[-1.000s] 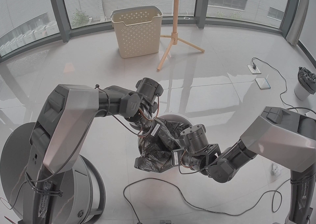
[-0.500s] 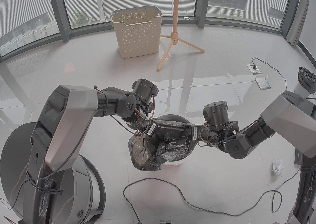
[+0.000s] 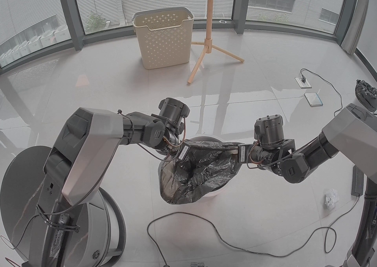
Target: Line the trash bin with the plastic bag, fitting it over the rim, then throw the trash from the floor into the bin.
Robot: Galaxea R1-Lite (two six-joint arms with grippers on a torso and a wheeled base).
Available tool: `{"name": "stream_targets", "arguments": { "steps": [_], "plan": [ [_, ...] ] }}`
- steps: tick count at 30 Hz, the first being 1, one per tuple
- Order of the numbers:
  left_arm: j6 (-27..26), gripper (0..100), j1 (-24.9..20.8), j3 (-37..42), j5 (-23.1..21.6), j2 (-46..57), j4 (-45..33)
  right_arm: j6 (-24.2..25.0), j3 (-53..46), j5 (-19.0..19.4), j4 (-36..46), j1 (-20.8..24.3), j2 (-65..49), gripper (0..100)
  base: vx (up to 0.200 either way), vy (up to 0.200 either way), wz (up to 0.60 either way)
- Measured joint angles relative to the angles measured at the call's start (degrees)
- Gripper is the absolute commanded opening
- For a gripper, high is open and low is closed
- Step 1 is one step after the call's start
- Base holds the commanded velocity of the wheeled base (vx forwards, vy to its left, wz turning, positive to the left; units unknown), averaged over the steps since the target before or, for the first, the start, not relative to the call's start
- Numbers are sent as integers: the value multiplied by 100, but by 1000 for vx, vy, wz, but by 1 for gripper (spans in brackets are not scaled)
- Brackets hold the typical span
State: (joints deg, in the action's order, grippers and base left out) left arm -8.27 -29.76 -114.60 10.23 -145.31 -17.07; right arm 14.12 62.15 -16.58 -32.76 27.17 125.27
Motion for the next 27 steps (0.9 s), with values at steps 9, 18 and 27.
{"name": "stream_targets", "arguments": {
  "steps": [9,18,27],
  "plan": [
    [-40,0,16,0,250,-72,478,30,69,22,-28,77,28,0,0,0,0],
    [-210,0,46,0,268,-85,616,57,224,16,-35,102,61,0,0,0,0],
    [-191,0,68,-2,-30,-262,1203,127,221,13,-52,83,72,0,0,0,0]
  ]
}}
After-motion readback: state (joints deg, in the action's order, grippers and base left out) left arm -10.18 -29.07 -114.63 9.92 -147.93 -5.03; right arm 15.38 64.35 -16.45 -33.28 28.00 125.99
